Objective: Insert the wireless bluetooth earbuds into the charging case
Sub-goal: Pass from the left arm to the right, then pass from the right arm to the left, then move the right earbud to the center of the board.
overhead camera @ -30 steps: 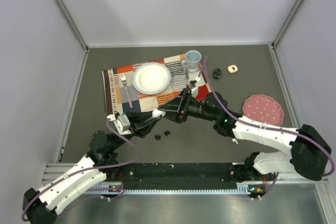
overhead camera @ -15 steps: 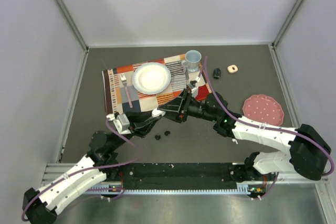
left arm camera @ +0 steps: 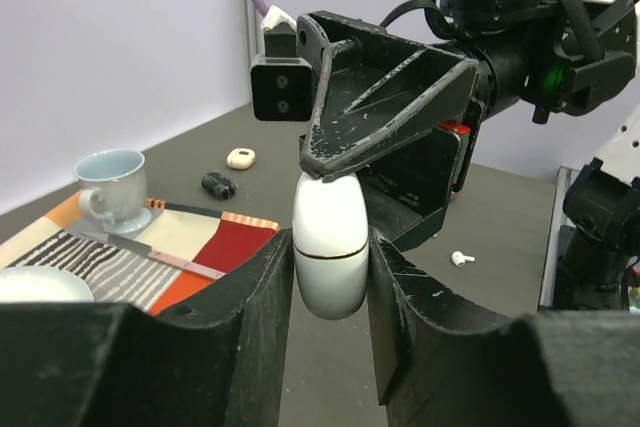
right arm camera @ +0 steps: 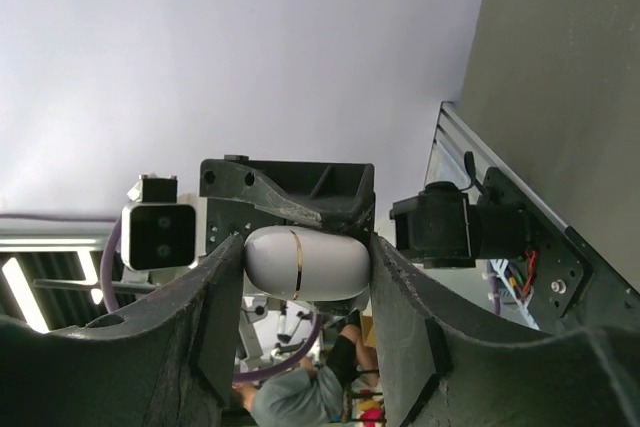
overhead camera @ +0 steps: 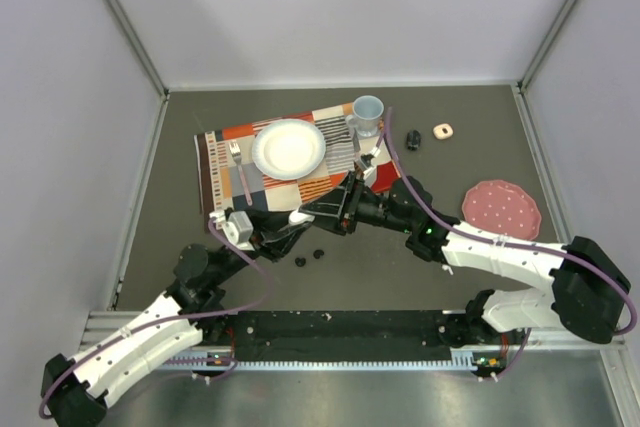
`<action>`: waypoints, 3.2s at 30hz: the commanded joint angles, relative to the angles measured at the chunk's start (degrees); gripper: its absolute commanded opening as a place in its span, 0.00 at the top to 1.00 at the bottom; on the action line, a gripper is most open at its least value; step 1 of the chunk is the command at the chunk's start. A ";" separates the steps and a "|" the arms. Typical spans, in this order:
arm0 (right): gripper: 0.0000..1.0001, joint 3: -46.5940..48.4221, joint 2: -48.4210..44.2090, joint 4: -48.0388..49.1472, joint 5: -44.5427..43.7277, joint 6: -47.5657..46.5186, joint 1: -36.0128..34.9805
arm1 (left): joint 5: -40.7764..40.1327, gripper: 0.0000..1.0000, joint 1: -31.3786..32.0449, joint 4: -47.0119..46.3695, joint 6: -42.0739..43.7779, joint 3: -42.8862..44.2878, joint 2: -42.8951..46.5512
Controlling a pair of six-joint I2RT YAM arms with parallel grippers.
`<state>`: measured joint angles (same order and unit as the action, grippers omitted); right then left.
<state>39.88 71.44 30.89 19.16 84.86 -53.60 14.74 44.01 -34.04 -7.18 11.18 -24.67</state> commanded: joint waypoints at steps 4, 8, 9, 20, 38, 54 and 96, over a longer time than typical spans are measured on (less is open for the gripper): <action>0.67 2.66 -0.34 -0.57 0.62 -2.42 -0.98 | 0.11 0.73 0.03 -0.50 -0.64 2.36 -0.47; 0.57 2.05 0.01 1.53 0.88 -1.72 -0.89 | 0.38 0.95 0.02 0.47 -0.20 2.79 -0.39; 0.50 1.96 0.02 1.97 1.14 -2.06 -0.89 | -0.41 1.00 0.02 0.90 -0.12 2.79 -0.21; 0.10 10.74 -13.60 -31.06 -13.26 -41.66 -0.01 | -2.97 1.00 0.11 7.76 -0.81 2.53 6.38; 0.10 19.89 -8.07 -46.19 -12.47 -58.58 -6.34 | 11.18 1.00 0.11 3.02 -3.28 4.11 2.52; 0.09 19.54 -8.68 -42.85 -15.38 -54.80 -6.25 | 20.15 1.00 0.11 5.21 -1.70 4.20 2.52; 0.07 17.26 -15.70 -42.48 -24.48 -51.02 1.56 | 12.60 1.00 0.11 16.09 0.24 4.20 7.61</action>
<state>56.71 60.49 -9.21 4.71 35.46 -54.41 30.35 43.92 -19.64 -7.35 13.02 -18.33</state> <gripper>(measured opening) 0.928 0.328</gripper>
